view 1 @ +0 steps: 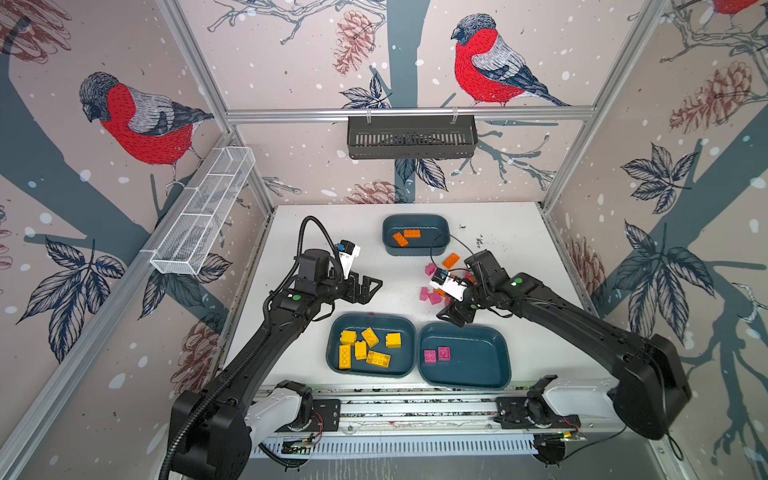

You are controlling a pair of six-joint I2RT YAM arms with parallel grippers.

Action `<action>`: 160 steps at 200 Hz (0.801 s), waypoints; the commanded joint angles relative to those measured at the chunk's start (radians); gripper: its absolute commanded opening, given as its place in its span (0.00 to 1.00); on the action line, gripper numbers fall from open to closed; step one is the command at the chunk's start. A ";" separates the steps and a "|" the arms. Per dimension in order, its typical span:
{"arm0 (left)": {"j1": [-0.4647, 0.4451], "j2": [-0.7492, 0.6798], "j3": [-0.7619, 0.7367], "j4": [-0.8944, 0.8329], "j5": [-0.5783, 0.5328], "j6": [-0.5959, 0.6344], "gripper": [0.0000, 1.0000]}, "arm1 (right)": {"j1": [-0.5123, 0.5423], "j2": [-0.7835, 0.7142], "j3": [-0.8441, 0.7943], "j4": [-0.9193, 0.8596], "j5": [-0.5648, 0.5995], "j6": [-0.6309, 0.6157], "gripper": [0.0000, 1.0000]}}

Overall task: Sort the legos into containers by color
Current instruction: 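Move the open right gripper back over a pink brick in the pile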

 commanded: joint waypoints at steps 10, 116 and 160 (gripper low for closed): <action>0.002 -0.015 -0.008 0.029 -0.005 0.004 0.96 | -0.028 0.152 0.109 0.066 0.066 0.098 0.74; 0.007 -0.073 -0.031 0.002 -0.044 -0.005 0.96 | 0.031 0.526 0.303 0.100 0.216 0.419 0.65; 0.006 -0.078 -0.035 -0.012 -0.047 -0.002 0.96 | 0.061 0.586 0.330 0.071 0.234 0.446 0.57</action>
